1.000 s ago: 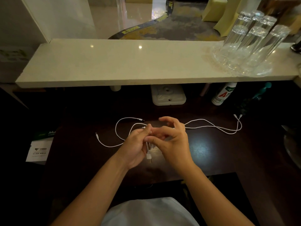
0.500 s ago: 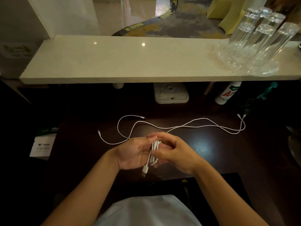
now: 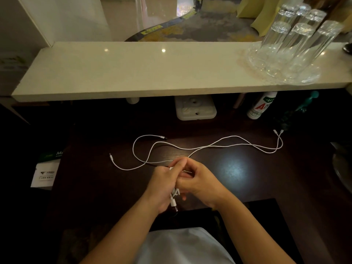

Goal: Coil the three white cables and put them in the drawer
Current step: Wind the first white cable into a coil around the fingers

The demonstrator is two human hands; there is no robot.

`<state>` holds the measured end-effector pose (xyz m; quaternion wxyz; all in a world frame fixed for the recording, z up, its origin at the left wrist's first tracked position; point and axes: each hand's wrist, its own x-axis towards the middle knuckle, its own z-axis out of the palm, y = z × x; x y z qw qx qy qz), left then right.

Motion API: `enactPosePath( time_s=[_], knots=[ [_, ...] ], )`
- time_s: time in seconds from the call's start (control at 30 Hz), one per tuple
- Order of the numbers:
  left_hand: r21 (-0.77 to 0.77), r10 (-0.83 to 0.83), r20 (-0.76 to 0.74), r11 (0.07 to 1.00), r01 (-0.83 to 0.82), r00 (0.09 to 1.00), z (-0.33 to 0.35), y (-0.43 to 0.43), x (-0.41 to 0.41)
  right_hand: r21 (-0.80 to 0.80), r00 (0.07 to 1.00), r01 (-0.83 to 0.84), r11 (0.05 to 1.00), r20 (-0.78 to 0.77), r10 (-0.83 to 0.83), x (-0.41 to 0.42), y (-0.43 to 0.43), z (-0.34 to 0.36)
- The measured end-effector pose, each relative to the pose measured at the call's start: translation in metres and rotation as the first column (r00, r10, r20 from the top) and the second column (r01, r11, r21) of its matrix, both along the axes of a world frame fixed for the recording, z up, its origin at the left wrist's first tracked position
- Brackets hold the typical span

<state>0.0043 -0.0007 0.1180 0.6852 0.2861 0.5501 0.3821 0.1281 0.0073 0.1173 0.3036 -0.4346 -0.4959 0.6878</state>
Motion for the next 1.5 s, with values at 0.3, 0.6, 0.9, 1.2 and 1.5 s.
enactPosePath(
  time_s=[0.3,0.6,0.9,1.2,1.5],
  knots=[
    [-0.081,0.225,0.097,0.973,-0.218,0.969,0.002,-0.01,-0.004,-0.027,0.999,0.036,0.999,0.007,-0.036,0.001,0.001,-0.006],
    [0.001,-0.071,0.352,0.997,0.075,0.933,0.02,-0.012,-0.033,-0.165,0.981,0.067,0.984,-0.171,-0.096,0.009,0.008,0.0],
    [0.096,0.115,0.061,0.988,-0.121,0.991,0.024,-0.007,-0.037,-0.162,0.907,0.388,0.907,-0.11,-0.407,-0.014,-0.007,0.004],
    [0.038,0.04,-0.153,0.999,-0.035,0.987,0.016,-0.002,-0.046,-0.211,0.892,0.385,0.899,-0.164,-0.421,-0.012,-0.009,0.018],
    [-0.063,0.139,0.222,0.99,-0.128,0.965,0.015,-0.006,-0.034,-0.181,0.866,0.467,0.865,-0.103,-0.489,-0.016,-0.011,0.011]
  ],
)
